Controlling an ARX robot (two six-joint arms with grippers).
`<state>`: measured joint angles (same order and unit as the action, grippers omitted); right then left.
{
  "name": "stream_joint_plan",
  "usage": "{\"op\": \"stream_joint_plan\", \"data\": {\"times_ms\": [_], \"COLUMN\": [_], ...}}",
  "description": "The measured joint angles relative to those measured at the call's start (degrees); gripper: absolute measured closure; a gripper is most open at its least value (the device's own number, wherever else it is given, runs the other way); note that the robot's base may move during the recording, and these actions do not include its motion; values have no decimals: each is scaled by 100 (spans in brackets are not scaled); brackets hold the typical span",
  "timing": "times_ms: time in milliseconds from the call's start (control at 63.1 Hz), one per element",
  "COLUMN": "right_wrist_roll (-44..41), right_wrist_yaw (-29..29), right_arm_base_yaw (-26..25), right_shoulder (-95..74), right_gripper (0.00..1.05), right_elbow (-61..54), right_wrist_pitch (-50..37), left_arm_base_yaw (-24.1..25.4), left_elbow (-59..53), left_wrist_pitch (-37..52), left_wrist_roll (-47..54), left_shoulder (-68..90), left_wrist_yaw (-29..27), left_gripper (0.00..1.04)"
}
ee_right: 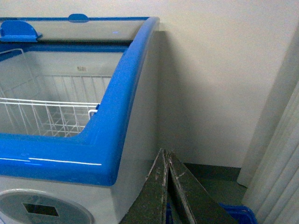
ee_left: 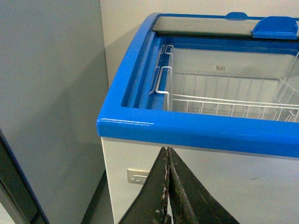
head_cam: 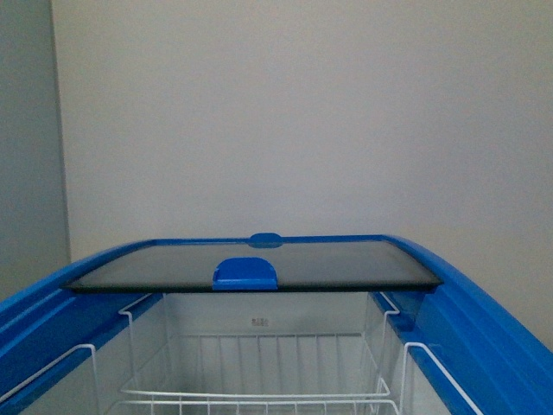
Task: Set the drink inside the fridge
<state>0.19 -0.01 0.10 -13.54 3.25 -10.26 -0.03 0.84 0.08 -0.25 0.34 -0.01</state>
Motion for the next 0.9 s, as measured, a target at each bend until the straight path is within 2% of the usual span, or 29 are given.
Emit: {"op": "stream_joint_plan", "data": {"times_ms": [254, 333, 650, 682, 904], "right_wrist_roll": [0, -2, -4, -4, -4], "right_wrist_yaw": [0, 0, 2, 0, -2], "right_arm_base_yaw": [0, 0, -2, -2, -2], "right_shoulder": [306, 1095, 1329, 1329, 1329], "right_gripper": [102, 102, 102, 95, 60], "right_elbow": [-118, -234, -234, -234, -234], "right_wrist_pitch": [201, 1014, 1023, 1023, 1023], "left_arm_base_yaw": [0, 0, 0, 0, 0], "left_elbow": [0, 0, 0, 0, 0], "left_wrist_pitch": [0, 0, 0, 0, 0], "left_wrist_roll": [0, 0, 0, -4, -2], "left_shoulder": [0, -2, -2, -2, -2], "left_wrist_yaw": [0, -7, 2, 0, 0], "left_gripper": [102, 102, 102, 101, 65]}}
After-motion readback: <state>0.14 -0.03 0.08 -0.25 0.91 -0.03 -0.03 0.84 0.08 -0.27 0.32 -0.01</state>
